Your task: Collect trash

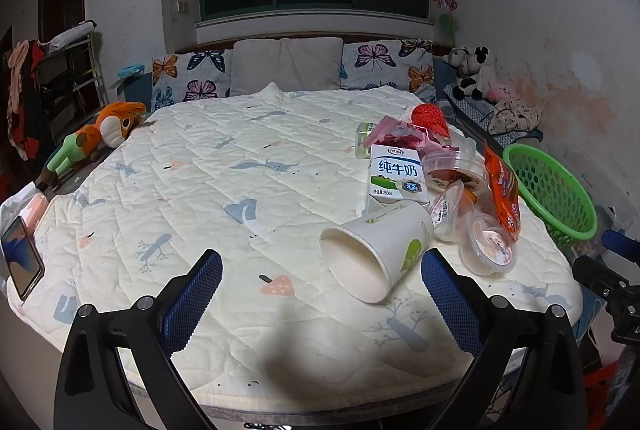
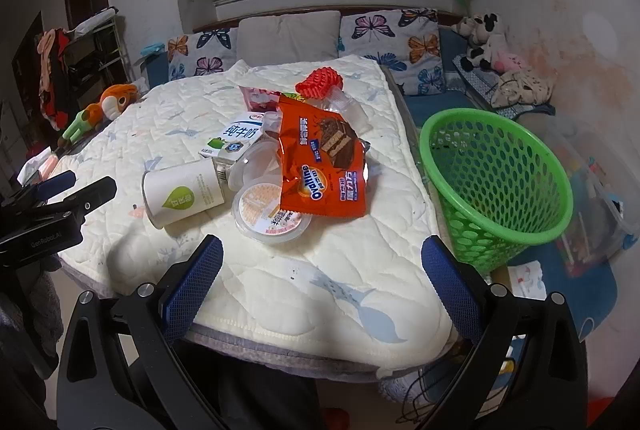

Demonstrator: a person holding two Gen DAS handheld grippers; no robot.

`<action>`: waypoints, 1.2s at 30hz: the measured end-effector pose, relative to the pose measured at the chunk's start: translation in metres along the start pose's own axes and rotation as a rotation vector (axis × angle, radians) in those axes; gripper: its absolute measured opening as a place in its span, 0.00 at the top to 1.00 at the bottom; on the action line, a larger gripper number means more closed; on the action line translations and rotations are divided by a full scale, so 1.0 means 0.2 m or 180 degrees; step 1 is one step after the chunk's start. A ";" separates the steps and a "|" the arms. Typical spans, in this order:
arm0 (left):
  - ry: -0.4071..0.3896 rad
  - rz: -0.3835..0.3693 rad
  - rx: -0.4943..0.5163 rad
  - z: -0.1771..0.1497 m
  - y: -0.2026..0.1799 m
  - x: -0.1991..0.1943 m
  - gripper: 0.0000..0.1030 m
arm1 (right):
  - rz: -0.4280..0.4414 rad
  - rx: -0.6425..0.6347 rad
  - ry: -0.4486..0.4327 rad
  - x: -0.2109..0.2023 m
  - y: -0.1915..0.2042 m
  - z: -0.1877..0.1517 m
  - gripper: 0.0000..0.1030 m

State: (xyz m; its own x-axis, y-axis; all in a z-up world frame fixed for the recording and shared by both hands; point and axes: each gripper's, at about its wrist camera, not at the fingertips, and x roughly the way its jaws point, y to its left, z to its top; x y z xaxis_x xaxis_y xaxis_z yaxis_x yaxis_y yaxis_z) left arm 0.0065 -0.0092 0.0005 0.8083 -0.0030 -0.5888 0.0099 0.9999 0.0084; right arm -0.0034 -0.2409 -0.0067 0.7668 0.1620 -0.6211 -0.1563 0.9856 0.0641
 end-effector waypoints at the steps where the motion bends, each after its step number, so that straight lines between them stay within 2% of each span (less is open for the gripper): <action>1: -0.0003 0.0000 -0.0002 0.00 0.00 0.01 0.06 | 0.0003 -0.0001 -0.0002 0.00 0.00 0.00 0.04; 26: 0.0041 -0.0055 -0.0076 0.04 0.02 0.07 0.06 | 0.0053 -0.0031 -0.0001 0.06 0.01 0.04 0.04; 36: 0.0096 -0.0159 -0.0103 0.06 0.03 0.13 0.06 | 0.0089 0.0026 0.0051 0.13 -0.05 0.08 0.04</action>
State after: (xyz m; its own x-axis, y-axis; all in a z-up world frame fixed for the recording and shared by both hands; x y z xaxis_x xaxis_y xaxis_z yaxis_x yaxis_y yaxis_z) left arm 0.0339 -0.0036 -0.0052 0.7891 -0.0530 -0.6119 0.0304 0.9984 -0.0473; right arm 0.0278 -0.2456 -0.0102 0.7521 0.1888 -0.6315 -0.1725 0.9811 0.0879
